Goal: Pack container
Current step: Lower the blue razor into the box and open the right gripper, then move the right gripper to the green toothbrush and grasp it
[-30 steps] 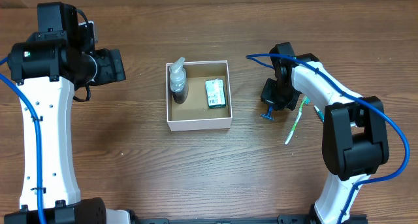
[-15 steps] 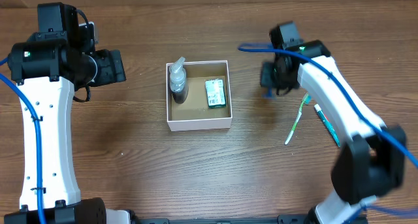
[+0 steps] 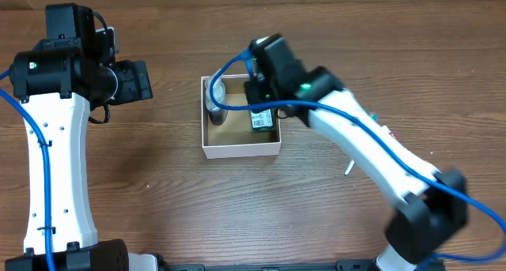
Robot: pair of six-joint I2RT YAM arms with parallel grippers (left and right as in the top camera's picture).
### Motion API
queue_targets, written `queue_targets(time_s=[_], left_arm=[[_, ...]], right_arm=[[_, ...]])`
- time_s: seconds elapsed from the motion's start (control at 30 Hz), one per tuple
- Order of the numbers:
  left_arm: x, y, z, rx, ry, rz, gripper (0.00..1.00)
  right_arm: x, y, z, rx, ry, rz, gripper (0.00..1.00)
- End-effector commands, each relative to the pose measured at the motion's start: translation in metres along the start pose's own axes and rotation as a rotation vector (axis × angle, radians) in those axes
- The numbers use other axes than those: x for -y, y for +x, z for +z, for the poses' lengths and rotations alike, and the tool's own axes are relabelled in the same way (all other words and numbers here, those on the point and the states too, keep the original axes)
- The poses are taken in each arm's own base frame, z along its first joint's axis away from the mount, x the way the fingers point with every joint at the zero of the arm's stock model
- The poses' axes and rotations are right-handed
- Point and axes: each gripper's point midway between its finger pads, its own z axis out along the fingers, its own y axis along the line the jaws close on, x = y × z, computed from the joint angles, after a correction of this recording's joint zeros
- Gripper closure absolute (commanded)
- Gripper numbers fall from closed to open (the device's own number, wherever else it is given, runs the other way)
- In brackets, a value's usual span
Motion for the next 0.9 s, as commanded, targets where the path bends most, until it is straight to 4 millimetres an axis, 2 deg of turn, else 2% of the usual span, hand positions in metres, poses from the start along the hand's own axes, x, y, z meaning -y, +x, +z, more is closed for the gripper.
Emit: queue_targets(time_s=[0.0, 0.07, 0.1, 0.17, 0.23, 0.27, 0.33, 0.43, 0.57, 0.6, 0.7, 0.77, 0.87], left_arm=[[0.004, 0.003, 0.003, -0.012, 0.012, -0.004, 0.12], [0.004, 0.003, 0.003, -0.012, 0.012, -0.004, 0.12], [0.004, 0.003, 0.003, -0.012, 0.012, -0.004, 0.12], [0.004, 0.003, 0.003, -0.011, 0.012, -0.004, 0.12], [0.004, 0.003, 0.003, -0.012, 0.012, -0.004, 0.12], [0.004, 0.003, 0.003, -0.012, 0.012, -0.004, 0.12], [0.004, 0.003, 0.003, -0.013, 0.011, -0.004, 0.12], [0.004, 0.004, 0.003, -0.016, 0.011, -0.005, 0.12], [0.003, 0.004, 0.003, -0.017, 0.011, -0.005, 0.12], [0.003, 0.004, 0.003, -0.017, 0.011, -0.005, 0.12], [0.004, 0.004, 0.003, -0.019, 0.011, -0.005, 0.12], [0.004, 0.004, 0.003, -0.019, 0.011, -0.005, 0.12], [0.004, 0.004, 0.003, -0.016, 0.011, -0.005, 0.12]], right_arm=[[0.006, 0.009, 0.02, -0.038, 0.018, 0.011, 0.96], [0.008, 0.012, 0.026, -0.055, 0.024, 0.013, 0.95], [0.009, 0.013, 0.027, -0.059, 0.026, 0.014, 0.9], [0.01, 0.014, 0.028, -0.061, 0.027, 0.015, 0.71], [0.01, 0.013, 0.028, -0.057, 0.027, 0.015, 0.6], [0.01, 0.011, 0.027, -0.054, 0.027, 0.015, 0.42], [0.011, 0.008, 0.02, -0.048, 0.027, 0.02, 0.2], [0.019, -0.007, -0.008, 0.0, 0.04, 0.039, 0.16], [0.073, -0.031, -0.075, 0.136, 0.203, 0.222, 0.13], [0.094, -0.031, -0.095, 0.165, 0.241, 0.298, 0.09], [0.148, -0.017, -0.13, 0.177, 0.312, 0.5, 0.0], [0.181, 0.003, -0.138, 0.126, 0.341, 0.611, 0.0], [0.207, 0.035, -0.129, 0.017, 0.326, 0.712, 0.0]])
